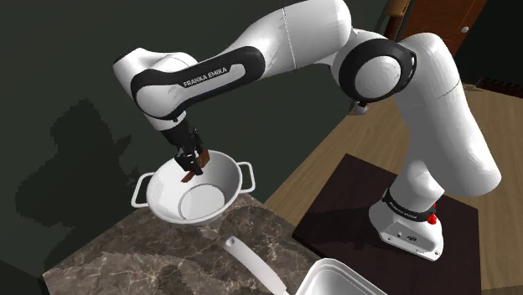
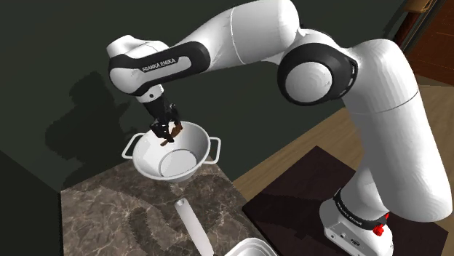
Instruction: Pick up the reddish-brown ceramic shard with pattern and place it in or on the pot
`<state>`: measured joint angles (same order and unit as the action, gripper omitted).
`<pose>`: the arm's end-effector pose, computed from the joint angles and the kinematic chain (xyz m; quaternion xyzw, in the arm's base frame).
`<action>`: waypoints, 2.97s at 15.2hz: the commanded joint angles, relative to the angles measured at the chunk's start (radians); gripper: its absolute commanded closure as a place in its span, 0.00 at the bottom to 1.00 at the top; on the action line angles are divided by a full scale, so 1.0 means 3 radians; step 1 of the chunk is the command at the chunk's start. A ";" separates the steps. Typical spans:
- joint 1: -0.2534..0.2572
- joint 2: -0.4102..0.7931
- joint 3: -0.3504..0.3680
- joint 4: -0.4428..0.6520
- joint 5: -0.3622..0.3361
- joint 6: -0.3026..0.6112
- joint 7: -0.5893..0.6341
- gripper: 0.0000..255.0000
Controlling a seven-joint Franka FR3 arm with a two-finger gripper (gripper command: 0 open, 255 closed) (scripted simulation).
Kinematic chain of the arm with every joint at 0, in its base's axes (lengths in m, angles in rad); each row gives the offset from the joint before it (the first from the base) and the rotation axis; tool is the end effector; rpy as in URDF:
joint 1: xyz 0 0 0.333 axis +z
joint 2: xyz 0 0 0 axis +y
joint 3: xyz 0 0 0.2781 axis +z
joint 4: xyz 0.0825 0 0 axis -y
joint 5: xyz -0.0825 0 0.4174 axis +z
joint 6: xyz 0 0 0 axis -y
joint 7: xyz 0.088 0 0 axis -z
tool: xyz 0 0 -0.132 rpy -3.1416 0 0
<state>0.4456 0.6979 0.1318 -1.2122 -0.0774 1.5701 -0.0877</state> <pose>0.6029 0.3602 0.2808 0.9325 0.3204 -0.1630 0.0345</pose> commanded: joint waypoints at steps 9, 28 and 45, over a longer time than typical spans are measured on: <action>0.0000 0.0296 -0.0023 0.0114 -0.0028 0.0182 -0.0020 1.00; 0.0599 0.0814 -0.0300 0.0152 -0.0944 0.0168 -0.0146 0.00; 0.0538 0.0764 -0.0313 -0.0200 -0.0976 0.0471 -0.0097 1.00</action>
<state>0.6070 0.9273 0.0381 -1.2722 -0.3702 1.7114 -0.1168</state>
